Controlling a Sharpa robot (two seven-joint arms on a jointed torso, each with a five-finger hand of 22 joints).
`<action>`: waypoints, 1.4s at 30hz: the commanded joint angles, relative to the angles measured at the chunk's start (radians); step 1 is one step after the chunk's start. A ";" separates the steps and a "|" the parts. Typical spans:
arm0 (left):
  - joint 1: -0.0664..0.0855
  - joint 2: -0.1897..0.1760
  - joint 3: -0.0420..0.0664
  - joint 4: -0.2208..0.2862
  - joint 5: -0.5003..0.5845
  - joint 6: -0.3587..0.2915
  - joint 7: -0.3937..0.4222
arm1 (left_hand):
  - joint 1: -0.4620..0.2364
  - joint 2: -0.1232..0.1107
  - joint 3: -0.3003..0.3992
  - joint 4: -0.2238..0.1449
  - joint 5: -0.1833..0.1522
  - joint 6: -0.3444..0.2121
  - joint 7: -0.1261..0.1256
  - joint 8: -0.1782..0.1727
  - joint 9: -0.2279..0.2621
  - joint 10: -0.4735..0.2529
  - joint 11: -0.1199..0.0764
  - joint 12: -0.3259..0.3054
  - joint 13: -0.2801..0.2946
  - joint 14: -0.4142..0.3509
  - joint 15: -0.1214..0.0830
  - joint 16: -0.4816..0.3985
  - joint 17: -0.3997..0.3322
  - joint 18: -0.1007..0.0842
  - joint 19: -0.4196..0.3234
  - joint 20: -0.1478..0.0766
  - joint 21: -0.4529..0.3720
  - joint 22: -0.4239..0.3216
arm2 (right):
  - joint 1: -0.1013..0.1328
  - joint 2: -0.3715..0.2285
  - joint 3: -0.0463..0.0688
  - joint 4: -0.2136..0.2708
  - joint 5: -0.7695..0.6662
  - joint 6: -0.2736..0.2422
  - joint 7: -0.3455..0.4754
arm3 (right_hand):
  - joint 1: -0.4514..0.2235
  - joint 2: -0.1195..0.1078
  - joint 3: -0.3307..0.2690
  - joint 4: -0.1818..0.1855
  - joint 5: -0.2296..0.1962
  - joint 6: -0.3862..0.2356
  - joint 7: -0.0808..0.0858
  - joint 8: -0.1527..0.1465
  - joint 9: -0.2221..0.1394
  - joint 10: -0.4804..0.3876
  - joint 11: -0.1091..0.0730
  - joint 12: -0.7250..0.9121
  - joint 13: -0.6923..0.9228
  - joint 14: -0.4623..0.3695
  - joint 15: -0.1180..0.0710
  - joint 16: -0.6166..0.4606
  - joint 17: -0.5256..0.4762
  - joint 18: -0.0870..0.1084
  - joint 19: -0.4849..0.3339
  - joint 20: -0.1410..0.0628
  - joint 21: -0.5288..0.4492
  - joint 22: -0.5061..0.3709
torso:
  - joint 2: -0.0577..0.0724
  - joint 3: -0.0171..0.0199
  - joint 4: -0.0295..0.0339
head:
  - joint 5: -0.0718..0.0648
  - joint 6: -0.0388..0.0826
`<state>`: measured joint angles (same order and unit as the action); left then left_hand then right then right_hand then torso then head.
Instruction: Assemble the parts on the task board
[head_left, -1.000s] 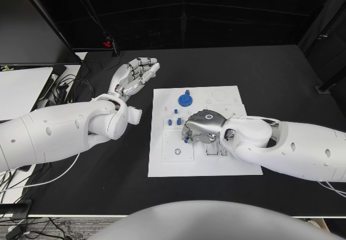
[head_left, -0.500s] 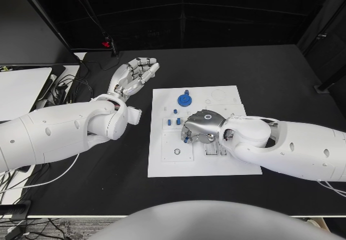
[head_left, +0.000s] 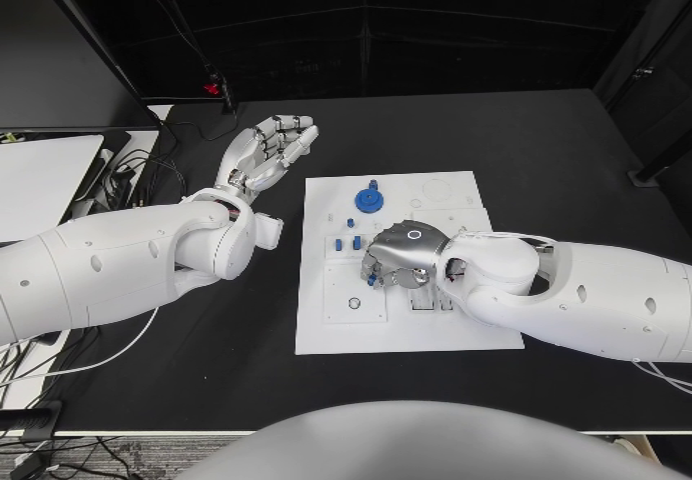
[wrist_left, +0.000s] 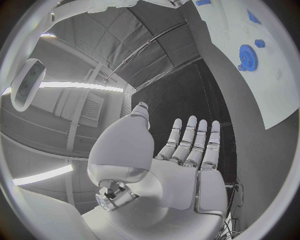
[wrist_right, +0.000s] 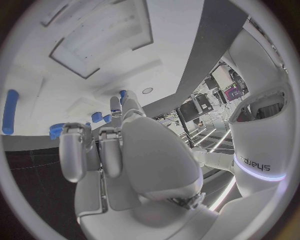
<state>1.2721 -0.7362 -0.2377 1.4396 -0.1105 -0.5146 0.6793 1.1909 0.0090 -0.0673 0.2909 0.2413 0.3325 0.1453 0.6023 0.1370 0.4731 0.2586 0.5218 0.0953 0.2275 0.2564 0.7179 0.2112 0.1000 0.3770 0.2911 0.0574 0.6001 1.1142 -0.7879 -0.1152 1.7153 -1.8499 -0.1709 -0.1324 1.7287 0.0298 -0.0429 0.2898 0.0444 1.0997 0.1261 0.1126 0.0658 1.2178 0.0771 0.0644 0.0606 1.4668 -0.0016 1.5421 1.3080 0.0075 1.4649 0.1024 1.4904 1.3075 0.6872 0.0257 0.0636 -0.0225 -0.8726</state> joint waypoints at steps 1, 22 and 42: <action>0.001 0.001 0.001 0.000 0.001 0.008 0.123 | 0.002 0.009 -0.005 0.002 0.004 -0.009 0.150 0.007 -0.001 -0.010 0.000 0.003 -0.001 -0.009 -0.001 0.006 -0.001 -0.011 0.006 0.000 0.006 -0.001 | 0.000 0.000 -0.001 -0.001 -0.003 0.016 -0.011 | -0.017 -0.001 -0.010 0.002 0.003 -0.018 -0.003 -0.012 -0.002 -0.014 0.003 -0.006 -0.001 0.092 0.008 -0.005 0.204 0.017 0.055 0.008 -0.006 0.227 | 0.000 0.0002 -0.0008 | 0.001 0.000; 0.001 -0.004 0.001 0.001 0.001 0.011 0.120 | 0.002 0.009 -0.005 0.002 0.004 -0.009 0.150 0.007 -0.001 -0.010 0.000 0.003 -0.001 -0.009 -0.001 0.006 -0.001 -0.011 0.006 0.000 0.006 -0.001 | -0.005 -0.025 -0.001 0.007 0.116 -0.182 0.041 | -0.108 -0.023 -0.046 -0.002 0.003 -0.066 0.004 -0.043 0.003 -0.025 0.006 0.001 0.002 0.086 0.010 -0.019 0.178 0.022 0.046 0.014 -0.026 0.218 | 0.000 0.0001 -0.0005 | 0.002 0.000; 0.000 0.001 0.001 -0.013 0.001 0.019 0.119 | 0.003 0.009 -0.011 0.002 0.006 -0.012 0.150 0.012 -0.004 -0.013 0.000 0.009 -0.004 -0.010 -0.001 0.011 -0.007 -0.011 0.005 0.000 0.006 -0.003 | 0.075 -0.227 0.002 0.067 0.733 -0.384 0.232 | -0.212 -0.056 -0.068 -0.007 0.003 -0.104 0.037 -0.050 0.000 -0.056 0.023 -0.002 0.002 0.072 0.021 -0.064 0.094 0.022 0.050 0.021 -0.027 0.216 | -0.001 -0.0004 0.0006 | -0.004 0.000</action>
<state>1.2707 -0.7376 -0.2377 1.4273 -0.1102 -0.5063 0.6794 1.1942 0.0136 -0.0732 0.2916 0.2413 0.3252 0.1454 0.6089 0.1345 0.4658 0.2586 0.5256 0.0927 0.2242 0.2530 0.7223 0.2049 0.0999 0.3770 0.2911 0.0574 0.5980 1.1860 -1.0114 -0.1131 1.7836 -1.2947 -0.4953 0.0176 1.5145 -0.0378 -0.1153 0.2822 0.0442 1.0019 0.1637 0.0693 0.0677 1.1677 0.0987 0.0644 0.0614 1.4669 0.0127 1.4810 1.3078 0.0230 1.4649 0.1167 1.4583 1.3074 0.6852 0.0255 0.0641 -0.0216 -0.8726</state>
